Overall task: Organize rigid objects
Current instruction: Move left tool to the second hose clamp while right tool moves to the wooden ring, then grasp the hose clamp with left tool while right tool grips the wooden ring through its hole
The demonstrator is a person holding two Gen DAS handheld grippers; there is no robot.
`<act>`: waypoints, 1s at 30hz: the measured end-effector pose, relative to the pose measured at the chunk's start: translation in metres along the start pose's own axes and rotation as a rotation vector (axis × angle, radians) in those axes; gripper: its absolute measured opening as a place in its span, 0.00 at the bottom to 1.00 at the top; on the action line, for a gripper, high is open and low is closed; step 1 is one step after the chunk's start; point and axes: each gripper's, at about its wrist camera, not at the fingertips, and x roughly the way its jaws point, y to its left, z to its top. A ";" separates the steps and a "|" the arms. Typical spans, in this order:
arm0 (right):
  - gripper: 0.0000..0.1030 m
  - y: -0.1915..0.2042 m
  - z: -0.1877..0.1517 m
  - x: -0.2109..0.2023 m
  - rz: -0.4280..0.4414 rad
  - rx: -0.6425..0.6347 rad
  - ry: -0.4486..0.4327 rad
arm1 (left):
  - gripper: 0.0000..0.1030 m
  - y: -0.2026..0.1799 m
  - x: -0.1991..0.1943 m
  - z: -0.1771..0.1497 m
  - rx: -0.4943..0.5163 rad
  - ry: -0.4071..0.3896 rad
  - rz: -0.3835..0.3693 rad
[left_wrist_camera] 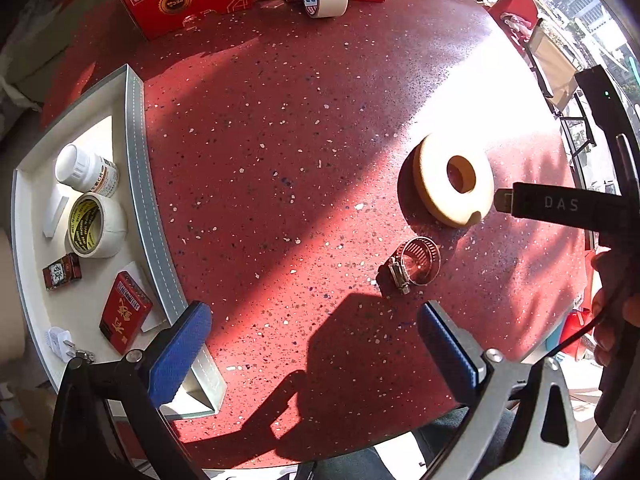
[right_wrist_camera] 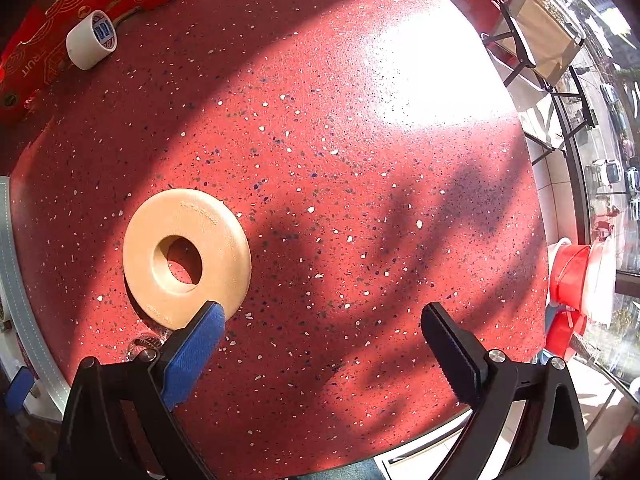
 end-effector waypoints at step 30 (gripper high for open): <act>0.99 -0.032 0.032 0.022 0.085 -0.075 -0.044 | 1.00 -0.003 0.074 0.028 -0.071 0.062 0.152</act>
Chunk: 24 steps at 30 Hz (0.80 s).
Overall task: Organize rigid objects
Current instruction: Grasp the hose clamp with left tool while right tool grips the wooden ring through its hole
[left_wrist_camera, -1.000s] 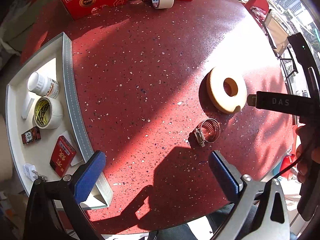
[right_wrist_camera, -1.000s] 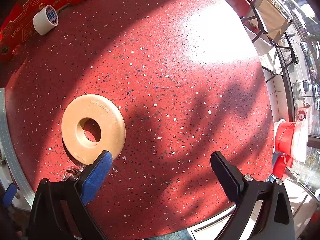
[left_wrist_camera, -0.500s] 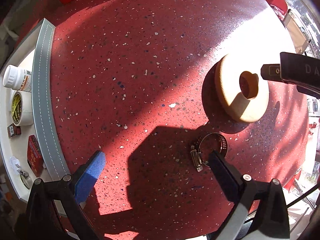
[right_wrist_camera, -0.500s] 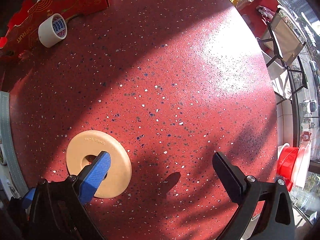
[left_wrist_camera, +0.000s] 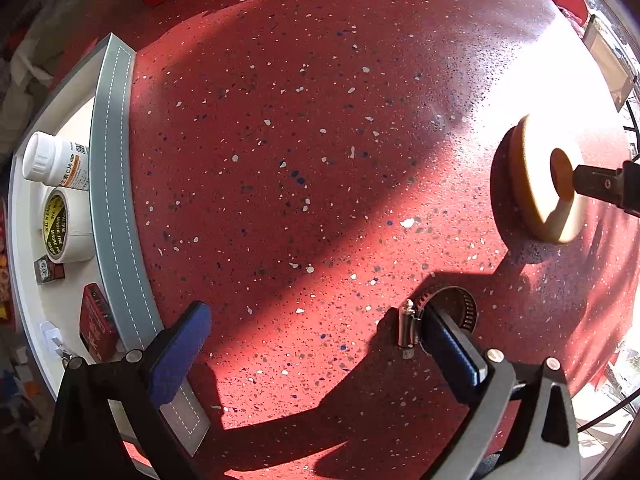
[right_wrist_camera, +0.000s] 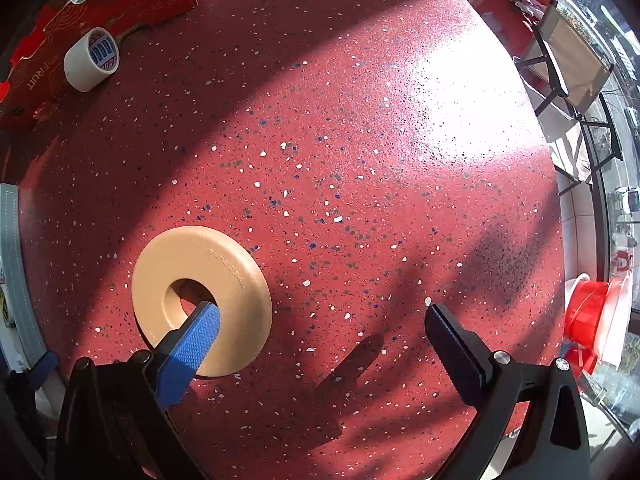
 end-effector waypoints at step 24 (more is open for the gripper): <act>0.95 0.041 -0.007 0.022 0.025 -0.200 0.071 | 0.96 0.002 -0.006 -0.033 -0.067 -0.002 -0.058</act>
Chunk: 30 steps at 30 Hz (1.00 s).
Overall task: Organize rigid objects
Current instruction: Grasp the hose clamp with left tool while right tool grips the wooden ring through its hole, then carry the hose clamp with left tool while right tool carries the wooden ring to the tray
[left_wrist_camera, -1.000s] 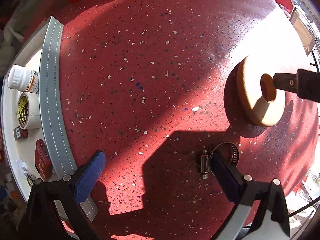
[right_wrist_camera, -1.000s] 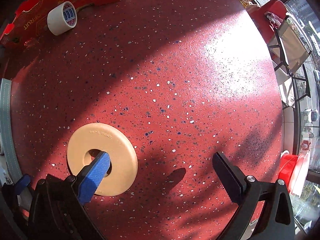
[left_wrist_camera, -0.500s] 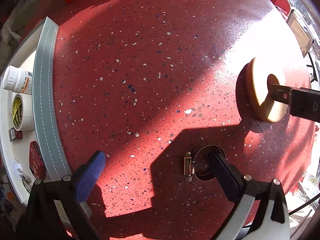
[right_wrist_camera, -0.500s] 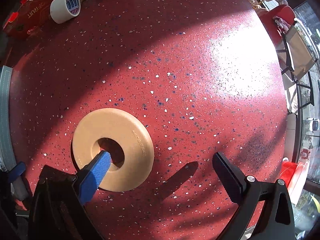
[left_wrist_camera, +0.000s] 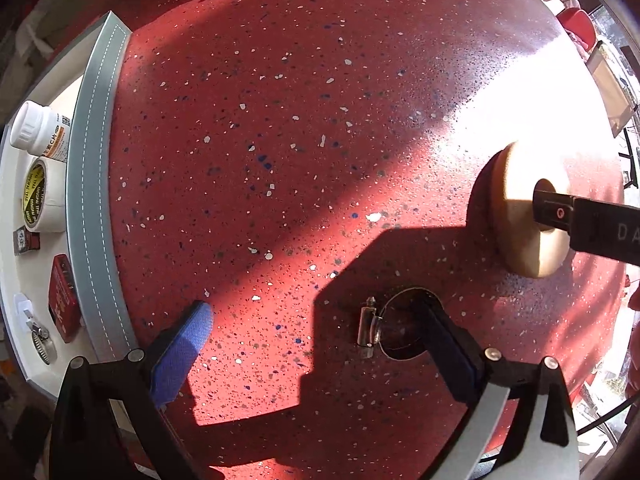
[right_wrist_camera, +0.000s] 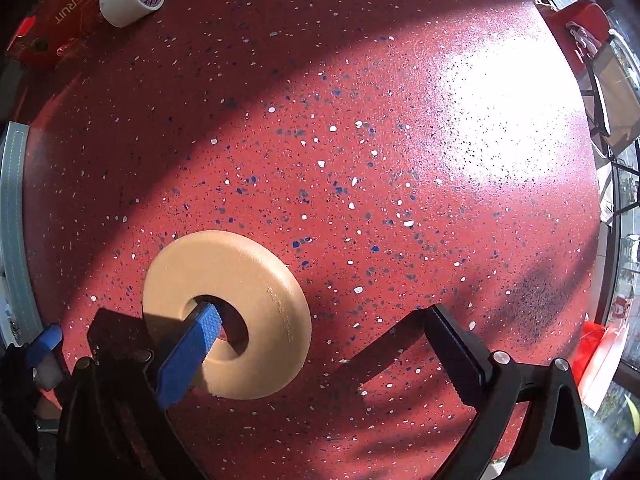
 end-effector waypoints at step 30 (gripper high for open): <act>0.30 -0.011 -0.115 -0.050 0.167 0.140 -0.026 | 0.11 0.006 -0.087 -0.047 0.270 -0.076 -0.207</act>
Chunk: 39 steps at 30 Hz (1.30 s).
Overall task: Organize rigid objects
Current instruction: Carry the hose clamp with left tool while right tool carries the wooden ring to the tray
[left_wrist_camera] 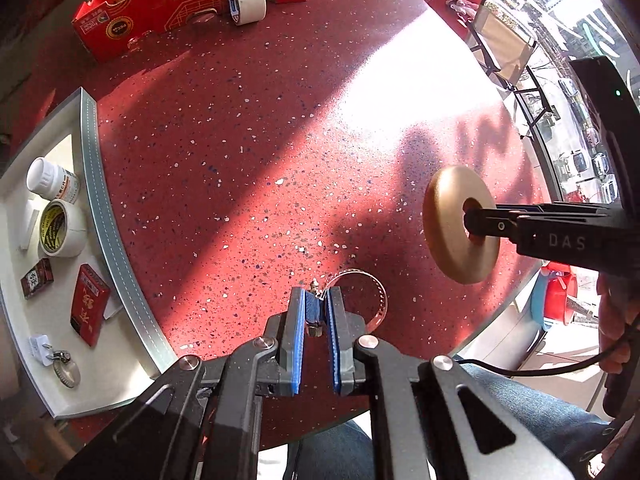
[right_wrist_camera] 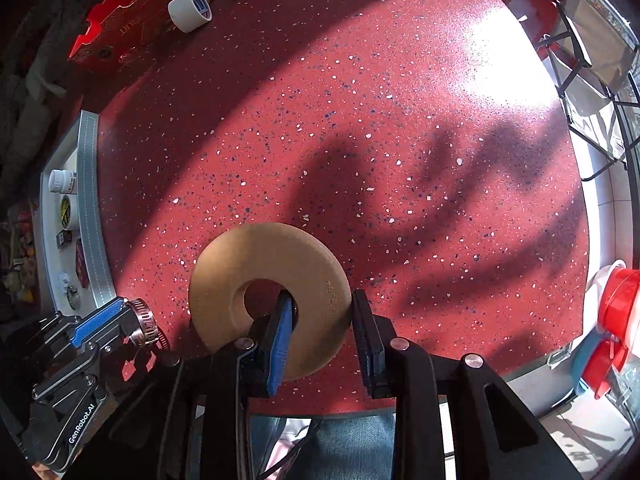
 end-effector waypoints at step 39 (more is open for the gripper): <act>0.30 0.097 -0.021 -0.030 -0.078 -0.116 -0.039 | 0.11 0.070 -0.040 -0.029 -0.074 -0.138 -0.035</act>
